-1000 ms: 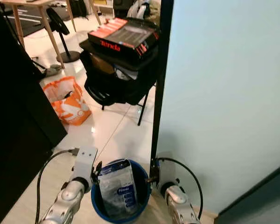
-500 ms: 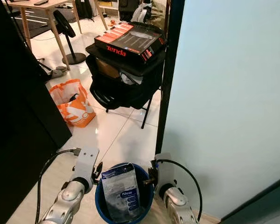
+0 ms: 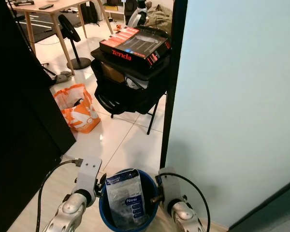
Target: Clean up the room
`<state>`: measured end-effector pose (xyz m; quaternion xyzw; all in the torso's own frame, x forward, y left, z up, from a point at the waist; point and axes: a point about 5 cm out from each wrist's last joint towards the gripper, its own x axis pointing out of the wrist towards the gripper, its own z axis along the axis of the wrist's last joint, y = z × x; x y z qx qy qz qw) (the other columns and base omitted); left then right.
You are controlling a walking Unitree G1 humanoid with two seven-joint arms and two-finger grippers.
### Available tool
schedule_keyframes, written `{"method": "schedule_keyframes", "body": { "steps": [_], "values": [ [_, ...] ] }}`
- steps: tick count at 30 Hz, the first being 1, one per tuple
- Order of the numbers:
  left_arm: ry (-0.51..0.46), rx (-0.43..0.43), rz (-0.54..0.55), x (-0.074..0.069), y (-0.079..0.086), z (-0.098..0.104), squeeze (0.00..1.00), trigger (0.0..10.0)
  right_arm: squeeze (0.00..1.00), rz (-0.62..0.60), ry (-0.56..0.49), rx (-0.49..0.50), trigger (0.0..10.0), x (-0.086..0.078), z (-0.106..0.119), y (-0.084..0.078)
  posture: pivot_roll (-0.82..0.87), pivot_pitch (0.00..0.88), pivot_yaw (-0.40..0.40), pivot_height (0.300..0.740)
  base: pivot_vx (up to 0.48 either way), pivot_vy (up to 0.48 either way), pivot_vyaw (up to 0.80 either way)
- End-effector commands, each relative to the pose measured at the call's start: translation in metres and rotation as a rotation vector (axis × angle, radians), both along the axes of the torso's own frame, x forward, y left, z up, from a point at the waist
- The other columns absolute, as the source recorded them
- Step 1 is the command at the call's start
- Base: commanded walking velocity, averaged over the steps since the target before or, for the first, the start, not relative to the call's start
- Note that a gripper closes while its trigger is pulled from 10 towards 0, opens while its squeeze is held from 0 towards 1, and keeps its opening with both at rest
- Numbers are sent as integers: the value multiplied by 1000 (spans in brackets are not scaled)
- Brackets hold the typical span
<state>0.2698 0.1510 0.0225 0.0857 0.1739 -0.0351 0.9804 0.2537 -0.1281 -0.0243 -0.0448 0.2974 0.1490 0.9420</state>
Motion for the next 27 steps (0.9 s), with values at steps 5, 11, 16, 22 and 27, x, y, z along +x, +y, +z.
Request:
{"method": "schedule_keyframes", "body": {
  "steps": [5, 11, 16, 22, 27],
  "values": [
    [101, -35, -13, -12, 0, -17, 0, 10000, 0, -55, 48, -7, 10000, -5, -7, -6, -40, 105, -8, 740, 0, 0, 0],
    [88, -68, -77, -11, -10, -12, 0, 10000, 0, -73, 41, -3, 10000, -5, -6, -6, -42, 107, -3, 740, 0, 0, 0],
    [112, -66, -55, -9, -10, -14, 0, 10000, 0, -79, 45, -3, 10000, -5, -7, -7, -42, 106, -1, 740, 0, 0, 0],
    [146, -64, 1, -8, -4, -18, 0, 10000, 0, -95, 45, 2, 10000, -4, -7, -8, -44, 106, -2, 740, 0, 0, -267],
    [142, -51, 7, -8, 0, -18, 0, 10000, 0, -108, 40, 0, 10000, -5, -7, -11, -46, 108, -2, 740, 0, 0, -800]
  ]
}}
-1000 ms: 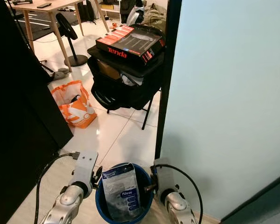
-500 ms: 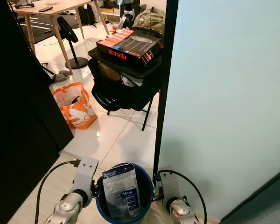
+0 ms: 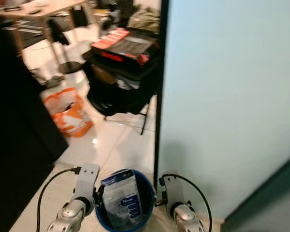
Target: Clean up the room
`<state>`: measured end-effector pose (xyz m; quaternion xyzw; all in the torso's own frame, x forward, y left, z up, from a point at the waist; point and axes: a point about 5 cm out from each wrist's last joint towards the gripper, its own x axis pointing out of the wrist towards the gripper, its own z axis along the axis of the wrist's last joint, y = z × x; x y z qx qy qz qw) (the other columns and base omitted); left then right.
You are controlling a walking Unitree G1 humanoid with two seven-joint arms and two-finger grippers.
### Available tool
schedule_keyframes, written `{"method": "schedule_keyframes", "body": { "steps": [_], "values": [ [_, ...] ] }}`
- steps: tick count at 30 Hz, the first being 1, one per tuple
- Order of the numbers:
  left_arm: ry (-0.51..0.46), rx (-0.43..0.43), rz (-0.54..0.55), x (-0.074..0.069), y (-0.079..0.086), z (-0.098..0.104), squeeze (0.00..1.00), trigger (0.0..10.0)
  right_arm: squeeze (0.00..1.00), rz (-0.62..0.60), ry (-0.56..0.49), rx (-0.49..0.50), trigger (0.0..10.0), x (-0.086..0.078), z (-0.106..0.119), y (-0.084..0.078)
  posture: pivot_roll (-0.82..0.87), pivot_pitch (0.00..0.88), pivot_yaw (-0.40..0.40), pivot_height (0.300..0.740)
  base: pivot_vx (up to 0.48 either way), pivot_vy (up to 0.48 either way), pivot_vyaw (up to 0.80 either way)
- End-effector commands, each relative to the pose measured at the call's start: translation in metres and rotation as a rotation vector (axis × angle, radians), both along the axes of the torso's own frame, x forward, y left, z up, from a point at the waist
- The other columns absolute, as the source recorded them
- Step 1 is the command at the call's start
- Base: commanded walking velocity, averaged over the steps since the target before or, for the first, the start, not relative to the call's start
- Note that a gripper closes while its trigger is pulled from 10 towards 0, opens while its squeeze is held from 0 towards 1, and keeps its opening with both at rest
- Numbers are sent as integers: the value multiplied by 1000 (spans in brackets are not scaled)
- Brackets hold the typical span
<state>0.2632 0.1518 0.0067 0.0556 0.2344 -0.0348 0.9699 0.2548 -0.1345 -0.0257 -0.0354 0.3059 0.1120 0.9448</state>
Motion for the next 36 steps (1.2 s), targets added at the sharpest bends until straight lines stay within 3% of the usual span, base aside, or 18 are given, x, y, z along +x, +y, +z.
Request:
{"method": "schedule_keyframes", "body": {
  "steps": [1, 12, 36],
  "values": [
    [7, -3, -40, -2, -2, -1, 0, 10000, 0, -38, 29, 6, 10000, -6, -5, -6, -47, 108, -2, 740, 0, 0, -800],
    [10, 43, -120, -5, -8, -2, 0, 10000, 0, -50, 46, -13, 10000, -6, -6, -8, -48, 111, -5, 740, 0, 0, -800],
    [4, 21, -176, -6, -10, -1, 0, 10000, 0, -97, 14, 3, 10000, -1, 0, -13, -50, 88, -8, 740, 0, 0, -800]
  ]
}}
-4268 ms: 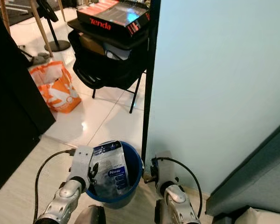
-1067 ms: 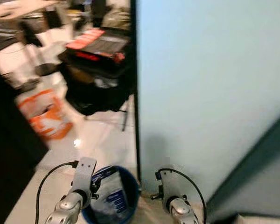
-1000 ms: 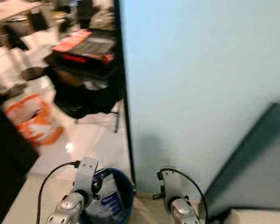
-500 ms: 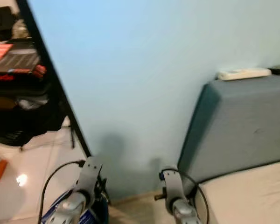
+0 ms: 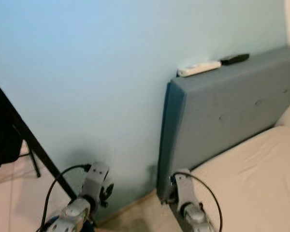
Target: Clean up the room
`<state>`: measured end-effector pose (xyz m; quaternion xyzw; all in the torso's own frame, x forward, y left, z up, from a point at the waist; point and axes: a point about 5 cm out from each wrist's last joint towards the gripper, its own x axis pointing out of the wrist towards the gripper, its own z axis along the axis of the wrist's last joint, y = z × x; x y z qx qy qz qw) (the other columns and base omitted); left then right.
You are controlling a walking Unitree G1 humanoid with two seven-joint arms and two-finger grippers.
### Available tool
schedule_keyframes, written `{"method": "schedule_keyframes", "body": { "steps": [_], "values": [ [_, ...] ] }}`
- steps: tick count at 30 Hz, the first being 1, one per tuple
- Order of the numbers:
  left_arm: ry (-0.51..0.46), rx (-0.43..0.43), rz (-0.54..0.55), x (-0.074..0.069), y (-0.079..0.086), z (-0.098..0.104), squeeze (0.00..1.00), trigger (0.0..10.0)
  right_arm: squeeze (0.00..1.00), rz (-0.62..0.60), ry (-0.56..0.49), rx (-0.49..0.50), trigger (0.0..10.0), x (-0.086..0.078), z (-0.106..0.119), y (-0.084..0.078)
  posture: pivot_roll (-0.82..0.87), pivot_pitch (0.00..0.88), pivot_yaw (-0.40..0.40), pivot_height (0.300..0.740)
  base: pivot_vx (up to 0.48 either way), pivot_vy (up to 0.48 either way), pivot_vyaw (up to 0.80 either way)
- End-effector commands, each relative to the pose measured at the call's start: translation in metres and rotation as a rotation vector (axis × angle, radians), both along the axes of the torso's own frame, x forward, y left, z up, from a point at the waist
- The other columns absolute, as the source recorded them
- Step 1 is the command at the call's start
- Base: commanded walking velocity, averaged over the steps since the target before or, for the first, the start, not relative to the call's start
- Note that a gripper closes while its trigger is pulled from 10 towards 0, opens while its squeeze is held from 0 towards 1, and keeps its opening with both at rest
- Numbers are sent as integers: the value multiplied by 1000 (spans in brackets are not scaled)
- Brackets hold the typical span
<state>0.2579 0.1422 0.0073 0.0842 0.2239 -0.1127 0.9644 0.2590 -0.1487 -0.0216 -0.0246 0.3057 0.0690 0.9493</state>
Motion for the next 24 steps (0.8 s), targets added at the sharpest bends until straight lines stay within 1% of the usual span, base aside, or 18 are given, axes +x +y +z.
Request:
{"method": "schedule_keyframes", "body": {
  "steps": [1, 12, 16, 17, 18, 19, 21, 24],
  "values": [
    [15, 1, -14, -1, -1, -2, 0, 10000, 0, -15, 13, 10, 10000, -4, -4, 0, -53, 84, -6, 740, 0, 0, -800],
    [25, -26, -78, -5, -9, -3, 0, 10000, 0, -22, 13, 13, 10000, -4, -4, -3, -45, 85, -11, 740, 0, 0, -800],
    [26, -20, -48, -3, -7, -5, 0, 10000, 0, -3, 23, 8, 10000, -7, -5, -2, -51, 93, -14, 740, 0, 0, -800],
    [42, -17, -5, -3, -3, -8, 0, 10000, 0, 13, 17, 0, 10000, -7, -5, -1, -60, 98, -14, 740, 0, 0, -800],
    [42, -17, -5, -3, -3, -8, 0, 10000, 0, 13, 17, 0, 10000, -7, -5, -1, -60, 98, -14, 740, 0, 0, -800],
    [57, -15, 37, -4, 2, -11, 0, 10000, 0, 32, 8, -13, 10000, -7, -4, 0, -70, 106, -13, 740, 0, 0, -800],
    [71, -13, 85, -5, 8, -14, 0, 10000, 0, 58, -6, -30, 10000, -7, -3, 2, -75, 110, -14, 740, 0, 0, -800],
    [71, -11, 94, -6, 10, -15, 0, 10000, 0, 73, -18, -42, 10000, -7, -2, 2, -78, 118, -18, 740, 0, 0, -800]
  ]
}}
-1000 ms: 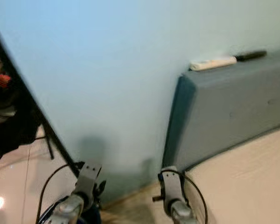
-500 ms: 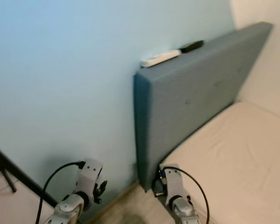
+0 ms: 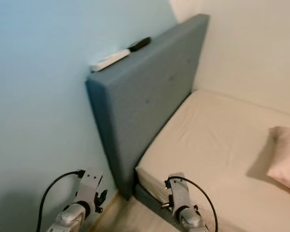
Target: Clean up the room
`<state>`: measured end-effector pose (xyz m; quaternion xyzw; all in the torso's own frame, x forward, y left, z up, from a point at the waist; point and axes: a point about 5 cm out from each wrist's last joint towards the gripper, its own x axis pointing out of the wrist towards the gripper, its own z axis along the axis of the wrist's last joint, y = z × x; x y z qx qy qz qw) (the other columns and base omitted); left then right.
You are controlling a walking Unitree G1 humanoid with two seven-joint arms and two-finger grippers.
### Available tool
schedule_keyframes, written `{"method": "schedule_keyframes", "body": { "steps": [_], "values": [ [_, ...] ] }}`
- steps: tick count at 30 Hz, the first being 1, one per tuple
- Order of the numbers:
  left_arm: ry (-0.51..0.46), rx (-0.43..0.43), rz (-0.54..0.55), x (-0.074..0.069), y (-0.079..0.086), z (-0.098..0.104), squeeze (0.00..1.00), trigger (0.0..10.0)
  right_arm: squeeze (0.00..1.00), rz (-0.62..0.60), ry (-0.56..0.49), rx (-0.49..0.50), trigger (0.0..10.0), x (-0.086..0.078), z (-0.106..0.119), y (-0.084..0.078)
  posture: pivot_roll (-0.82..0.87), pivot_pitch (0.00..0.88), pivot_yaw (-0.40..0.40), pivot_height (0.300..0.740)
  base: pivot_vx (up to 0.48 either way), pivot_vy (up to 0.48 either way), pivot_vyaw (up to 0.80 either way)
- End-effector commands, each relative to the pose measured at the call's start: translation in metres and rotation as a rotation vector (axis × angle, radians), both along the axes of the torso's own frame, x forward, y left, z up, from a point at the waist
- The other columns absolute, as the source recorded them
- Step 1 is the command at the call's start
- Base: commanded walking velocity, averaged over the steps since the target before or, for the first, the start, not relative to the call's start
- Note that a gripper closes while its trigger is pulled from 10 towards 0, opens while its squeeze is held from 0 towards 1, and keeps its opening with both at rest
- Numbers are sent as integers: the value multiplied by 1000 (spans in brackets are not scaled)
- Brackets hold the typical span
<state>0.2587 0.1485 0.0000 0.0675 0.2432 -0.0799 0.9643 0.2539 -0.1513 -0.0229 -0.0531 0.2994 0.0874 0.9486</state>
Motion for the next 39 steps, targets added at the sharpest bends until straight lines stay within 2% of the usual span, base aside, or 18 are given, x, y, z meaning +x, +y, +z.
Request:
{"method": "schedule_keyframes", "body": {
  "steps": [1, 4, 9, 20, 23, 25, 39],
  "values": [
    [36, 2, 24, -7, 4, -7, 0, 10000, 0, 29, -11, -7, 10000, -1, 0, 5, -78, 118, -18, 740, 0, 0, -800],
    [41, -5, 31, -12, 1, -10, 0, 10000, 0, 78, -32, -45, 10000, 2, 3, 7, -82, 125, -33, 740, 0, 0, -800],
    [30, -19, 41, -13, -1, -9, 0, 10000, 0, 91, -40, -50, 10000, 5, 6, 8, -82, 124, -40, 740, 0, 0, -800],
    [-32, -22, 45, -9, -4, -2, 0, 10000, 0, 111, -42, -58, 10000, 5, 6, 8, -78, 127, -55, 740, 0, 0, -800],
    [-115, -45, 65, -3, -2, 9, 0, 10000, 0, 108, -42, -54, 10000, 2, 5, 7, -75, 129, -41, 740, 0, 0, -800],
    [-129, -54, 69, -2, -2, 11, 0, 10000, 0, 106, -42, -54, 10000, 1, 4, 6, -75, 129, -41, 740, 0, 0, -800],
    [-153, -64, 61, 3, 1, 17, 0, 10000, 0, 86, -46, -39, 10000, -2, 3, 9, -64, 127, -16, 740, 0, 0, -800]
  ]
}}
